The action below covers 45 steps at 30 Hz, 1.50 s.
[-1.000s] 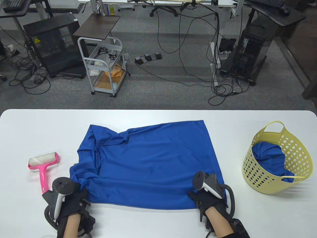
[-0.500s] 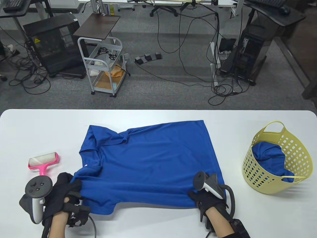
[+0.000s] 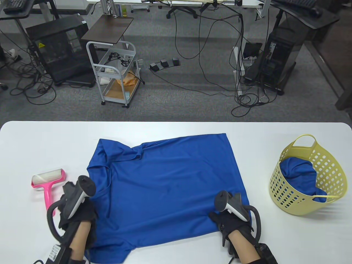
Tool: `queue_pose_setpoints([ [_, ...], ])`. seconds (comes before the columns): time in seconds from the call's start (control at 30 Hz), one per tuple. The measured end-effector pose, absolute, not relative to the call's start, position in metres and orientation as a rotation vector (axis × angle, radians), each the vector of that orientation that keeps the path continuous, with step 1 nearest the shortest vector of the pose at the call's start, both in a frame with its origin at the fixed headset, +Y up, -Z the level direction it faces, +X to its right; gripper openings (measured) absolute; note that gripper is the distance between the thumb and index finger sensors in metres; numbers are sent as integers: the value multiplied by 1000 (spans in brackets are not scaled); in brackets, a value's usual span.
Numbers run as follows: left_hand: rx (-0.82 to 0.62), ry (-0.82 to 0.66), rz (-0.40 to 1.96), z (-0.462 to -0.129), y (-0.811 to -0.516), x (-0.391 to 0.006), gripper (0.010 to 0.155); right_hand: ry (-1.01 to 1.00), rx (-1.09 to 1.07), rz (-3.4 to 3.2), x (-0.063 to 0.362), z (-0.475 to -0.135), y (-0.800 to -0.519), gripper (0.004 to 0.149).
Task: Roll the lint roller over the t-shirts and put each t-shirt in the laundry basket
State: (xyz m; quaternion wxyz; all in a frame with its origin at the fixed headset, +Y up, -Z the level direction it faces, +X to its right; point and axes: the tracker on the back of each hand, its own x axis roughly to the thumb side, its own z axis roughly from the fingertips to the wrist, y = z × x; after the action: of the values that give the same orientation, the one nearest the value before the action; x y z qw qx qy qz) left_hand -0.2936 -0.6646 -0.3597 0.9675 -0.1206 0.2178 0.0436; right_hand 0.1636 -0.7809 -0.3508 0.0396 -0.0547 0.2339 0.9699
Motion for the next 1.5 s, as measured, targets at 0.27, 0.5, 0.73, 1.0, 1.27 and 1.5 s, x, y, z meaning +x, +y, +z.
queue_pose_setpoints([
  [0.27, -281, 533, 175, -508, -684, -275, 82, 715, -152, 2981, 163, -351, -781, 74],
  [0.5, -427, 760, 306, -562, -724, -303, 63, 726, -130, 2988, 163, -351, -782, 74],
  [0.73, -372, 674, 404, -578, -699, -314, 39, 720, -131, 2978, 163, -350, -783, 74],
  [1.0, -172, 562, 1134, -595, -679, -333, 42, 714, -130, 2989, 162, -349, -784, 74],
  [1.27, -198, 429, 1403, -597, -709, -343, 65, 714, -128, 2997, 162, -348, -785, 73],
  [1.5, -528, 526, 596, -577, -722, -335, 63, 719, -131, 2995, 161, -348, -785, 73],
])
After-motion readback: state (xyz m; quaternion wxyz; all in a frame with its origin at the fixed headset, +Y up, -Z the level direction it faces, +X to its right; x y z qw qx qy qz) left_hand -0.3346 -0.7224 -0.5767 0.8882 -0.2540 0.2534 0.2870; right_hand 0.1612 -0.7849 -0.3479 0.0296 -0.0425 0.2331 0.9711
